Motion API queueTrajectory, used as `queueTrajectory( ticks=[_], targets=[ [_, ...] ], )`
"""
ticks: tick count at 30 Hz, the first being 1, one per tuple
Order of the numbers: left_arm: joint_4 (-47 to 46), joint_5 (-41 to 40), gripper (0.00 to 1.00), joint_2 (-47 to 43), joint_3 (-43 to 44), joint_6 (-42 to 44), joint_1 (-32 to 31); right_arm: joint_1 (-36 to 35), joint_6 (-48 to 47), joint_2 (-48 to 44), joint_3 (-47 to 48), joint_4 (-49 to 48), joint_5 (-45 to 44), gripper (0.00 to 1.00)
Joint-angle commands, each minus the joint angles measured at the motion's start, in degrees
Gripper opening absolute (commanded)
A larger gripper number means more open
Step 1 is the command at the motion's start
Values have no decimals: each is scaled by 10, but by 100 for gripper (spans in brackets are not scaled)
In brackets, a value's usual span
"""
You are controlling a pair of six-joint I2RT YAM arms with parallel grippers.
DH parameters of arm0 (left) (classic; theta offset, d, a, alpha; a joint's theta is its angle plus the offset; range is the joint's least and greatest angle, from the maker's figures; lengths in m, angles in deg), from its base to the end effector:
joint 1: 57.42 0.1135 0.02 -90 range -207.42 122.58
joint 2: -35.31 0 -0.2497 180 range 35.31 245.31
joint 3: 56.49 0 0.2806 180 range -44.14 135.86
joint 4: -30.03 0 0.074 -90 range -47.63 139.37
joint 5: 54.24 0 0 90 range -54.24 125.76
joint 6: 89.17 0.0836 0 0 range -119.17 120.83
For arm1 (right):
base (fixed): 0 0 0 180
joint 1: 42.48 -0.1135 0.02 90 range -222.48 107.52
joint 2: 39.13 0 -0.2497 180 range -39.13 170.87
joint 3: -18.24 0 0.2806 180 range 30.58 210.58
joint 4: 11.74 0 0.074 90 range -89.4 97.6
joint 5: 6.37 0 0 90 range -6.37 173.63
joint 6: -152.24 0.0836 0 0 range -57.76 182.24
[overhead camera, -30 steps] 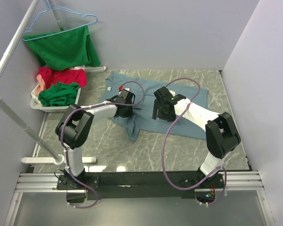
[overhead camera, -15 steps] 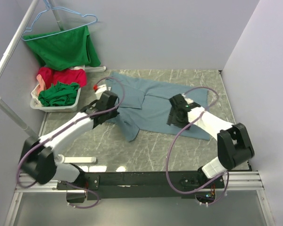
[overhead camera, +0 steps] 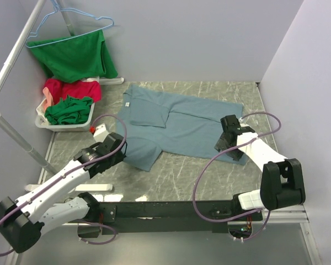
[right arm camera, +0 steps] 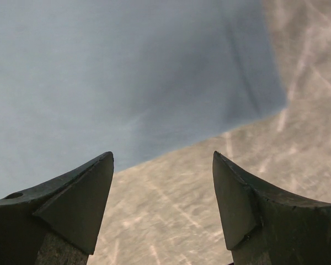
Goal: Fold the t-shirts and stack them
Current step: Fold the tshirt
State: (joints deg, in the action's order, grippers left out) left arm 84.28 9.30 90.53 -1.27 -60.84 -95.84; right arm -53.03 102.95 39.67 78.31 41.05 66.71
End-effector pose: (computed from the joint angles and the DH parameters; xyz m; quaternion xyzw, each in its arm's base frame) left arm 0.2152 -0.1231 0.1978 -0.2555 0.8933 -0.0892 0.3588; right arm 0.2857 0.0285 0.1223 0.2768 0.9365 -0.0622 0.2060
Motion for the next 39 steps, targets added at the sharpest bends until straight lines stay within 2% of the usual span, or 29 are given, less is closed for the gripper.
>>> queueTrajectory(
  ticks=[1,7,11,23,29,39],
  targets=[
    [41,-23,1,-38,-12,-38,-4,53,-4,-30,-18,10,-14,79],
    [44,-21,1,-46,-19,-39,-5,126,-35,-36,-25,0,-4,78],
    [36,-18,1,-43,-22,-37,-6,137,-31,-24,-39,-5,16,77],
    [34,-17,1,-40,-16,-37,-7,151,14,-27,-67,-4,32,64],
    [37,-13,1,-45,-17,-34,-6,164,28,-10,-77,-21,25,50],
    [65,-27,1,-47,3,-37,-6,184,23,33,-62,-46,22,45]
  ],
)
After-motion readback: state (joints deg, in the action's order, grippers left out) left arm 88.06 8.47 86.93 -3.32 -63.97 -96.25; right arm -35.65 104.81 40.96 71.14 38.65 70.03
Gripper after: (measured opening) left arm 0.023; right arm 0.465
